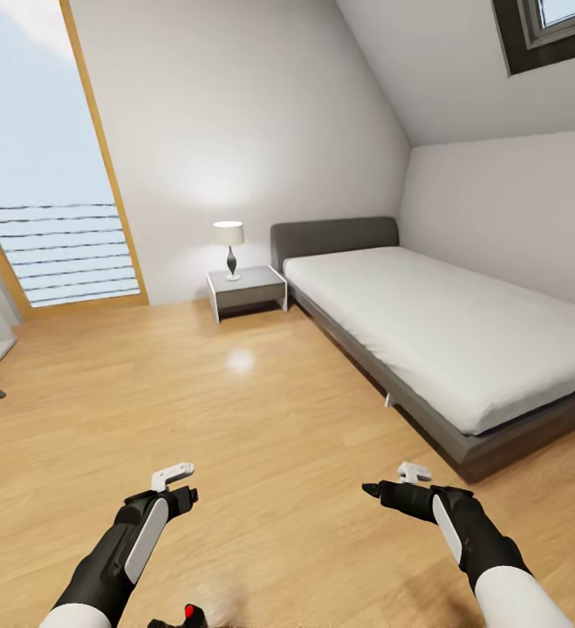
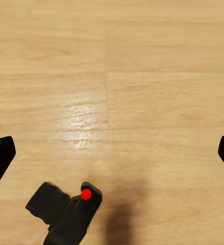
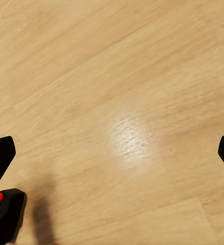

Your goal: Attach the digital camera to the camera tripod in the bedroom.

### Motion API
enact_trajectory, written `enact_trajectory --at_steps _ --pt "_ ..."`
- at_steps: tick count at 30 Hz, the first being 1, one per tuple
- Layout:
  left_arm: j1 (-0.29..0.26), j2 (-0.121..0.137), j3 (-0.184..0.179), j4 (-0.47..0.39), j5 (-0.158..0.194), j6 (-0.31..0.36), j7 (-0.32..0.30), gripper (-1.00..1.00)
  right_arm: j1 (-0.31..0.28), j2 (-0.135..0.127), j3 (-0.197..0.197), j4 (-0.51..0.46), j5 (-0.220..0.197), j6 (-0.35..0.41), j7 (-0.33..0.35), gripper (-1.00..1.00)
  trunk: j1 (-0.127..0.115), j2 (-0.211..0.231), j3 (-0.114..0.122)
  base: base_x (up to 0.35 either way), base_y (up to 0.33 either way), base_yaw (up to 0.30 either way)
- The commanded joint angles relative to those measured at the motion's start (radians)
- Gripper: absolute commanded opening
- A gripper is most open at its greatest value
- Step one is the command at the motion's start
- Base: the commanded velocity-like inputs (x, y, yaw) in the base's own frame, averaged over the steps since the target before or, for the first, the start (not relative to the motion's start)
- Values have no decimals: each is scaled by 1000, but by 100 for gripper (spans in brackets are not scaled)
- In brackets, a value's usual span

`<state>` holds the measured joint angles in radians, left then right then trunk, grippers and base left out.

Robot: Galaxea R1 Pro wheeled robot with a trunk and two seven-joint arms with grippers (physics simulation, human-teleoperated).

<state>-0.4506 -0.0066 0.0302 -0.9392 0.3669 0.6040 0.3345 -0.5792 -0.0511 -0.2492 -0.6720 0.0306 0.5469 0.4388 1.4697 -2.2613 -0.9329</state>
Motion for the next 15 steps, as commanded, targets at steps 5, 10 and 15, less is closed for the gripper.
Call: enact_trajectory --at_steps 5,10,15 --pt "0 0 2 -1 13 4 8 100 -1 0 -4 -1 3 5 6 100 19 -36 -17 0 0 0" --pt "0 -1 2 -1 14 3 8 100 -1 1 -4 0 16 6 5 100 38 -71 -32 0 0 0" --pt "0 -1 2 -1 15 2 8 100 -1 2 -4 0 22 5 5 100 57 -106 -48 0 0 0"
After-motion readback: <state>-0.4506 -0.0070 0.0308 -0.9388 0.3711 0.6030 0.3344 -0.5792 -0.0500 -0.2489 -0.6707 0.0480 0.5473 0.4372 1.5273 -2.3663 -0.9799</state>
